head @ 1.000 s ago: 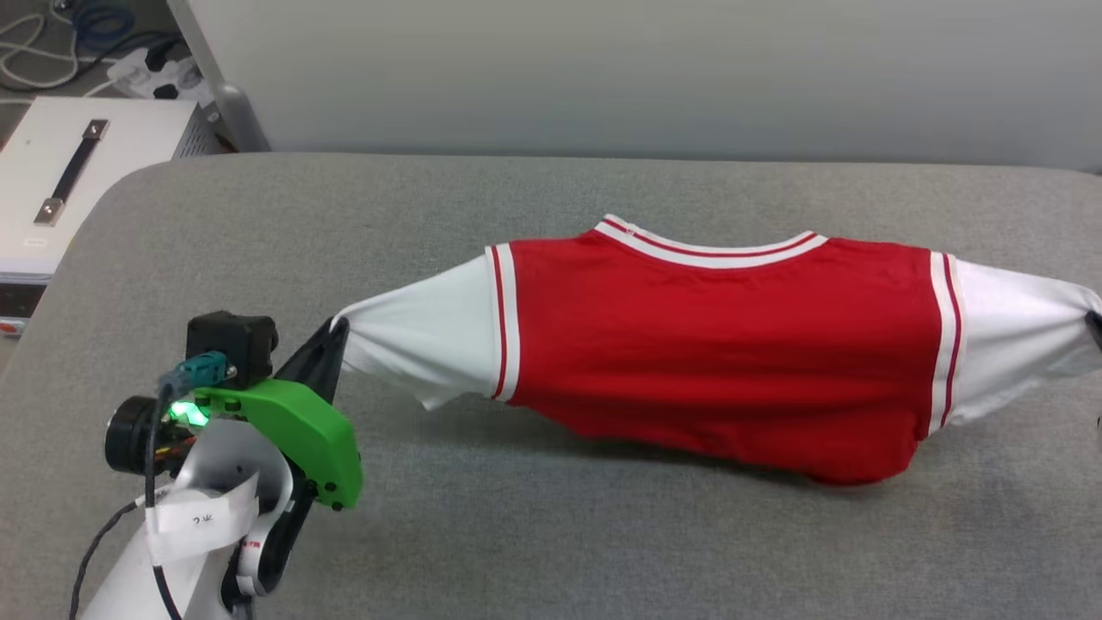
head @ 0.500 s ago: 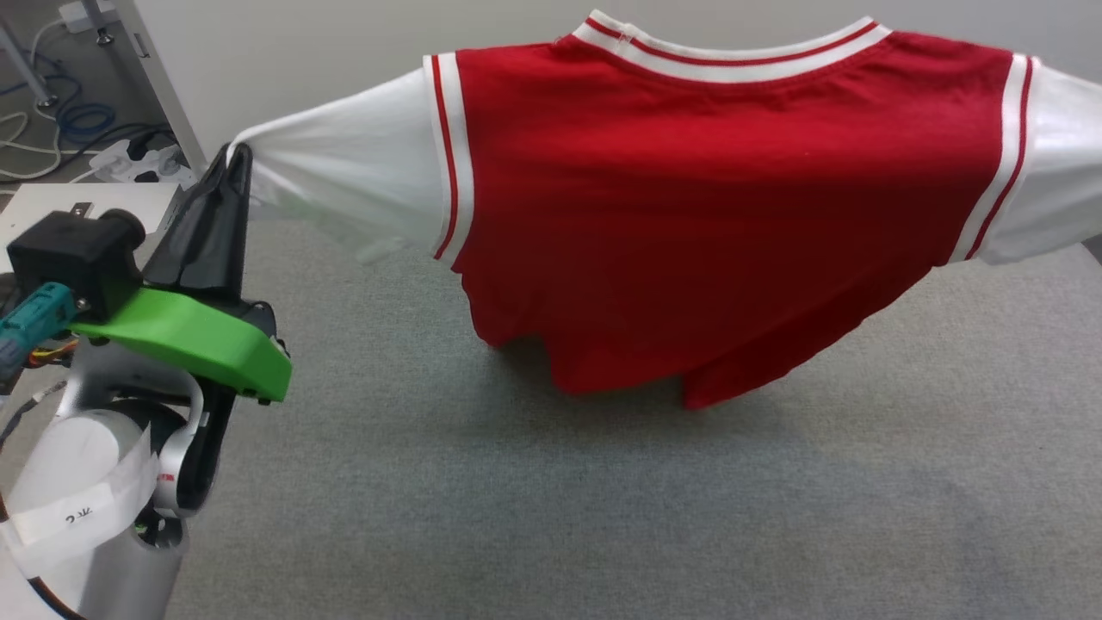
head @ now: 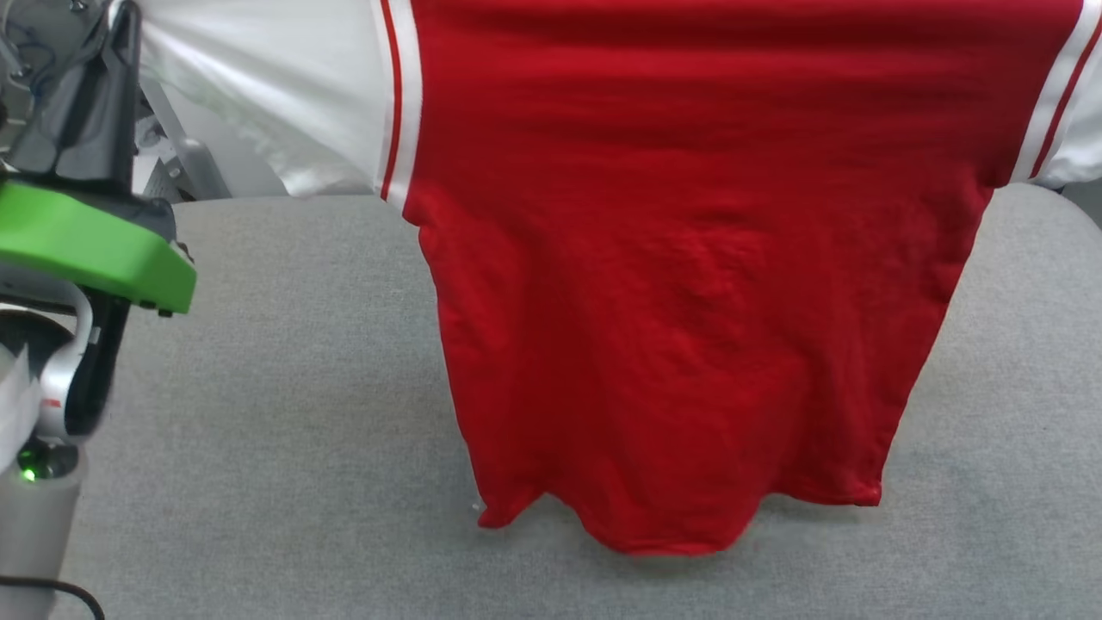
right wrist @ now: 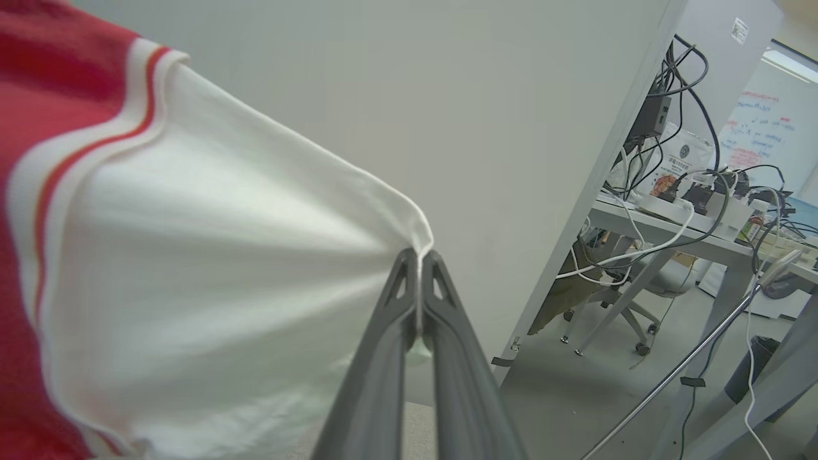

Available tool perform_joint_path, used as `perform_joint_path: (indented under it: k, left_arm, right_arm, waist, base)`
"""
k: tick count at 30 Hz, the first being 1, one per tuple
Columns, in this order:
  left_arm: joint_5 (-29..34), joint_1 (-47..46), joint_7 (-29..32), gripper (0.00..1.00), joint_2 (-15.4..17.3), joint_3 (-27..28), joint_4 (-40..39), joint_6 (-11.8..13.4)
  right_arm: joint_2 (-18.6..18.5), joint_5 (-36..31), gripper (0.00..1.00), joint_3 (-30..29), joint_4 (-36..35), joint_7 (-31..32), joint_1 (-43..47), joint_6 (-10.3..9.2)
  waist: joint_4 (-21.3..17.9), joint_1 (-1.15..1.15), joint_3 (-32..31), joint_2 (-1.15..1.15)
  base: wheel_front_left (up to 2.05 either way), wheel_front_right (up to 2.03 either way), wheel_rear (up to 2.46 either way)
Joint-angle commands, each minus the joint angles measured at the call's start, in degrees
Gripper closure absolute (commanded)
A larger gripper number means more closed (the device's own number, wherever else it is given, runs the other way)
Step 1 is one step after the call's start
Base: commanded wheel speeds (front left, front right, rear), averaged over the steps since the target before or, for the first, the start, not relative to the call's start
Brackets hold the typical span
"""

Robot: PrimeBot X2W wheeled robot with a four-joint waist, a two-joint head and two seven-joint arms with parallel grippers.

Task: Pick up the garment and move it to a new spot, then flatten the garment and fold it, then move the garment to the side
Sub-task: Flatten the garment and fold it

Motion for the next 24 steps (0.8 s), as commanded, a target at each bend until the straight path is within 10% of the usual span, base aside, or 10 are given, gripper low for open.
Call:
perform_joint_path:
  k: [1, 24]
  left_arm:
    - [0.2, -1.91, 0.49, 1.0, 0.94, 0.45, 0.53, -0.34]
    - [0.9, -43.6, -4.34, 1.0, 4.02, -2.55, 23.54, -10.85]
  right_arm:
    - [-0.74, -0.06, 1.0, 0.2, 1.02, -0.41, -1.66, -0.12]
    - [0.43, -3.94, 1.0, 10.54, 23.46, -9.43, -45.18, -0.12]
  waist:
    - [0.05, 0.0, 1.77, 0.0]
    - [0.15, 0.0, 32.35, 0.0]
  base:
    - [0.0, 0.0, 0.0]
    - [0.0, 0.0, 0.0]
